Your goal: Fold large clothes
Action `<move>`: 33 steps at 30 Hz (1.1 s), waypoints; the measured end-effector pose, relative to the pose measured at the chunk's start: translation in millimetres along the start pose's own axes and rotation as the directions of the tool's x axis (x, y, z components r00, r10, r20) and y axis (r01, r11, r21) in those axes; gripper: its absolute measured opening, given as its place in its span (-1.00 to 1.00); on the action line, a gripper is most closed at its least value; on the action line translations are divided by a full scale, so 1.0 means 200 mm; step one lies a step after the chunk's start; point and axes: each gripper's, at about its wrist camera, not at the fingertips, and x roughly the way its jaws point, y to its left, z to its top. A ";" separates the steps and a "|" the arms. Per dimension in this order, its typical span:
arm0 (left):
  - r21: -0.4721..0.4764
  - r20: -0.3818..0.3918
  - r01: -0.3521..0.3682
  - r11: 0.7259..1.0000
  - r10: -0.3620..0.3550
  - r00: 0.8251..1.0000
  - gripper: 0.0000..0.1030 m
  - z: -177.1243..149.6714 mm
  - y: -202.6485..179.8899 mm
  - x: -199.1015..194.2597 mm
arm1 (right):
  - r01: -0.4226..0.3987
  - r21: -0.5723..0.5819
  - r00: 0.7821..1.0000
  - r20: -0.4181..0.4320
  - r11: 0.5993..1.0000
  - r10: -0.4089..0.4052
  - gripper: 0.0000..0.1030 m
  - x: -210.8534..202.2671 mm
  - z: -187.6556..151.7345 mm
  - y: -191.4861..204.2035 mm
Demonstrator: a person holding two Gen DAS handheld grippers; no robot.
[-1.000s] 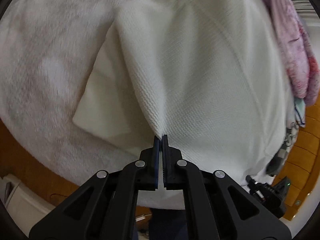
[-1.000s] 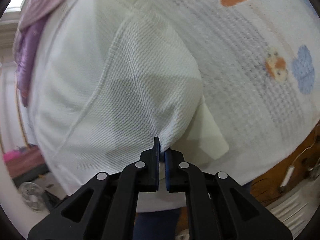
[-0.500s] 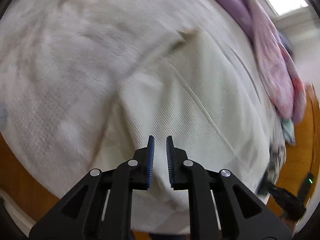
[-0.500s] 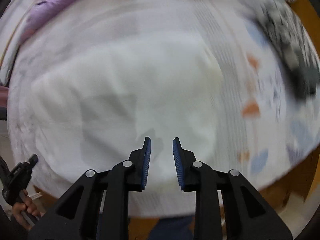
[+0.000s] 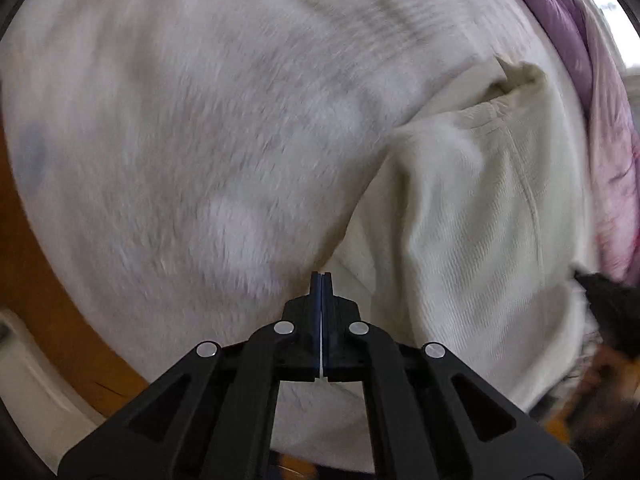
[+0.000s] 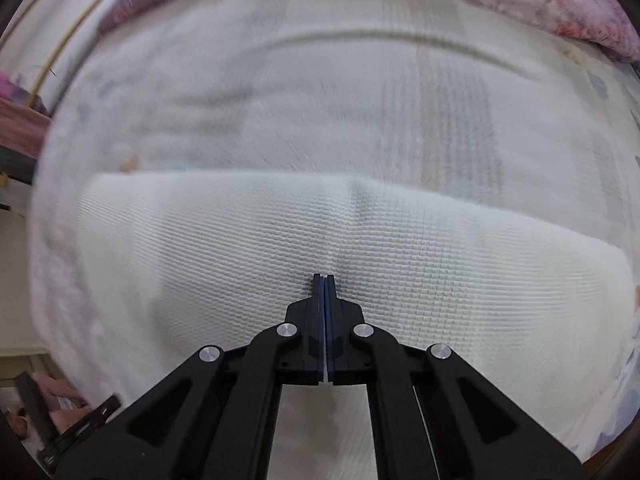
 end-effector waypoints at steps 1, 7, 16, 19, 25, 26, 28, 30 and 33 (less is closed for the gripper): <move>-0.007 0.003 0.046 0.999 -0.046 0.999 -1.00 0.01 0.01 -0.01 | -0.006 0.011 1.000 -0.006 1.000 0.006 -0.99 0.04 0.00 -0.02; -0.009 0.042 0.199 0.980 -0.198 0.979 -0.62 0.14 -0.07 -0.04 | -0.020 0.066 1.000 -0.020 0.998 0.021 -1.00 -0.01 -0.02 -0.04; 0.074 -0.018 0.133 0.988 -0.132 0.991 -0.95 0.22 -0.28 0.15 | -0.073 0.154 0.997 -0.006 0.985 0.075 -0.98 -0.18 -0.20 -0.04; 0.088 0.001 0.142 0.986 -0.142 0.990 -0.96 0.20 -0.25 0.07 | -0.094 0.177 0.995 -0.001 0.980 0.096 -0.98 -0.19 -0.22 -0.02; 0.105 -0.030 0.125 0.987 -0.123 0.992 -0.95 0.14 -0.17 0.07 | -0.040 0.193 0.997 -0.058 0.980 0.052 -1.00 0.02 -0.25 -0.04; 0.111 -0.033 0.125 0.986 -0.122 0.992 -0.93 0.14 -0.17 0.09 | -0.044 0.216 0.996 -0.061 0.975 0.058 -1.00 0.01 -0.25 -0.05; 0.122 -0.024 0.119 0.985 -0.117 0.993 -0.87 0.16 -0.18 0.09 | -0.049 0.236 0.995 -0.068 0.971 0.067 -1.00 -0.07 -0.27 -0.04; 0.116 -0.021 0.145 0.983 -0.143 0.989 -0.63 0.18 -0.21 0.08 | -0.091 0.231 0.991 -0.076 0.969 0.112 -0.95 -0.16 -0.37 -0.01; 0.126 0.015 0.125 0.984 -0.128 0.992 -0.17 0.20 -0.18 0.03 | -0.065 0.176 0.983 -0.157 0.982 0.093 -0.95 -0.12 -0.57 0.05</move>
